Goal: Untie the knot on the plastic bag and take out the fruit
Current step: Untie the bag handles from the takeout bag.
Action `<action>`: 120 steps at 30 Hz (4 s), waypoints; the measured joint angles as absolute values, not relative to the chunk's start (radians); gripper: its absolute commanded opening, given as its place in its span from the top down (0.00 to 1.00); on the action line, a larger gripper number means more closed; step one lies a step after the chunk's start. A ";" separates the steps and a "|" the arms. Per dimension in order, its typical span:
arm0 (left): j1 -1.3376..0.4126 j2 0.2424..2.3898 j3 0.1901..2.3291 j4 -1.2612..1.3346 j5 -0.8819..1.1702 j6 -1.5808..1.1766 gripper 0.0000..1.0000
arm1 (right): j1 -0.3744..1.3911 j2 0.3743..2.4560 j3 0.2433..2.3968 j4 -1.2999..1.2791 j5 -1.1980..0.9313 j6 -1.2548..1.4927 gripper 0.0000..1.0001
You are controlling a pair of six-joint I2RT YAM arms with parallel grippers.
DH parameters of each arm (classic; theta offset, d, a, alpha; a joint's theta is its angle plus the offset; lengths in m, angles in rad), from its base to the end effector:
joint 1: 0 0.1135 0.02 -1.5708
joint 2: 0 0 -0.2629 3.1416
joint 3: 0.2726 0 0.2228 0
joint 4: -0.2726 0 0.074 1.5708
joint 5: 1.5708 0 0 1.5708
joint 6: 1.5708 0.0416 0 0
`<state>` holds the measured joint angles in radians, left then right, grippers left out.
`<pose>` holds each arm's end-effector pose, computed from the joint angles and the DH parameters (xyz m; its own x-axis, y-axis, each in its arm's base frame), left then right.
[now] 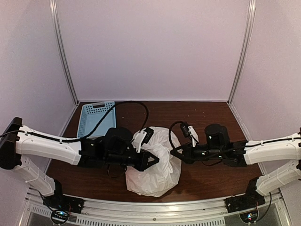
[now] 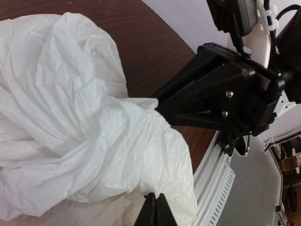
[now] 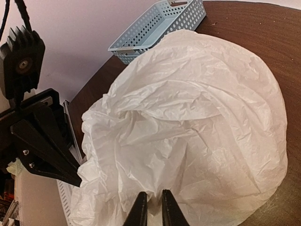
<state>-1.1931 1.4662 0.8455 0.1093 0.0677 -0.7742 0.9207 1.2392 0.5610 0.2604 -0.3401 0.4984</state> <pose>0.1090 -0.2824 0.2424 -0.7926 0.1064 -0.6004 0.5524 0.5419 -0.6334 0.1358 0.2015 0.2282 -0.6626 -0.1269 -0.7381 -0.7038 0.4424 0.5558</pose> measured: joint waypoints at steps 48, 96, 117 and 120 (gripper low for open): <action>-1.134 1.283 0.694 -0.027 -0.063 -0.907 1.00 | 0.921 1.192 0.549 0.213 -0.100 0.559 1.00; -1.128 1.275 0.844 -0.102 0.010 -0.657 0.35 | 0.950 1.313 0.715 0.172 -0.183 0.476 1.00; -1.083 1.484 1.074 -0.160 0.043 -0.522 0.54 | 0.950 1.313 0.702 0.199 -0.183 0.477 1.00; -1.083 1.489 1.074 -0.160 0.049 -0.522 0.55 | 0.950 1.313 0.702 0.199 -0.183 0.477 1.00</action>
<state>-1.0832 1.4887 1.0737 -0.1600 0.0490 -0.5224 0.9497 1.3128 0.7021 0.1993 -0.1833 0.4770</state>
